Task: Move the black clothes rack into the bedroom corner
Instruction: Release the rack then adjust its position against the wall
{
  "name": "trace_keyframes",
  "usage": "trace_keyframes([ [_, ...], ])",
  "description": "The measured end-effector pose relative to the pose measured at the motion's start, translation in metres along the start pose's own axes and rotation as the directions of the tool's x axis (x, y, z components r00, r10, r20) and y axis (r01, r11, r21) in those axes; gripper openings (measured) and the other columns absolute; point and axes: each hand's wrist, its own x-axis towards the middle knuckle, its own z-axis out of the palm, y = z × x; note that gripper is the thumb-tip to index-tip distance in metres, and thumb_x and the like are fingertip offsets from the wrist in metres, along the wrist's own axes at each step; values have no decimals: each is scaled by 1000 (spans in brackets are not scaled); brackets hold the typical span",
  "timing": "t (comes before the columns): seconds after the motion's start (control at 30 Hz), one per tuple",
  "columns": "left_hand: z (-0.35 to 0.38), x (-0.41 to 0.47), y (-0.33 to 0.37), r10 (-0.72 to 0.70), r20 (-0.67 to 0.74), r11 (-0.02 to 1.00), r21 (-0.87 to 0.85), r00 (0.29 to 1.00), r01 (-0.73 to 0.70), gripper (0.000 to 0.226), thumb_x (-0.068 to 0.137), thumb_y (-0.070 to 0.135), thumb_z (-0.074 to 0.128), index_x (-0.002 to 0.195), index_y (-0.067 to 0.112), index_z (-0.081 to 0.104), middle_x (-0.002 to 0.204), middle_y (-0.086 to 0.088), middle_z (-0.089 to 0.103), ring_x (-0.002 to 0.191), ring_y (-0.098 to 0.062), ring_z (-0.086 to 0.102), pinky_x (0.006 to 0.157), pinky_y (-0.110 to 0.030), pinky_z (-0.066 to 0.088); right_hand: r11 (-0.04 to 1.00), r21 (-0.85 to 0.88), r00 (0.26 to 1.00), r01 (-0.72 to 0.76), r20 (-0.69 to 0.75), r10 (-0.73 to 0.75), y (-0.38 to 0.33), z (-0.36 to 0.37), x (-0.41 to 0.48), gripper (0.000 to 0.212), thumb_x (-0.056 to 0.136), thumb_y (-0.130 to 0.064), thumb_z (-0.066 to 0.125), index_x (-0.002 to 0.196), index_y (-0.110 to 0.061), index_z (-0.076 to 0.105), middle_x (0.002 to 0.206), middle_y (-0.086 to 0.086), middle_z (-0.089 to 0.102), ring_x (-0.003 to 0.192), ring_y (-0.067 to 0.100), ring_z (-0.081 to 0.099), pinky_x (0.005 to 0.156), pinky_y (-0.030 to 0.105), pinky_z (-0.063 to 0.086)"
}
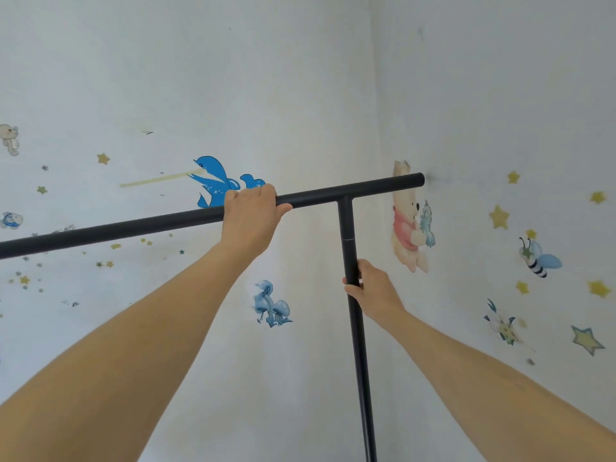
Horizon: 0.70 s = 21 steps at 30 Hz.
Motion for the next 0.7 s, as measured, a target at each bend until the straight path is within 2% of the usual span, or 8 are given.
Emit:
trace_keyframes([
  [0.37,35,23,-6,-45,-5,999,27,999,45,38,93,48,36,88,13,48,75,-3,57,68,-24,52,74,-37,35,999,-4,999,36,21,-36,11,14,47,21,90,-14,60,110,-12,54,105,7,68,91,25,67,84,44,56],
  [0.7,48,25,-13,-3,13,999,34,1000,3,30,96,40,35,93,12,48,81,-3,52,72,-24,47,72,-36,29,999,17,999,40,26,-41,20,25,58,20,91,-16,60,110,-14,53,104,5,68,90,25,67,82,42,57],
])
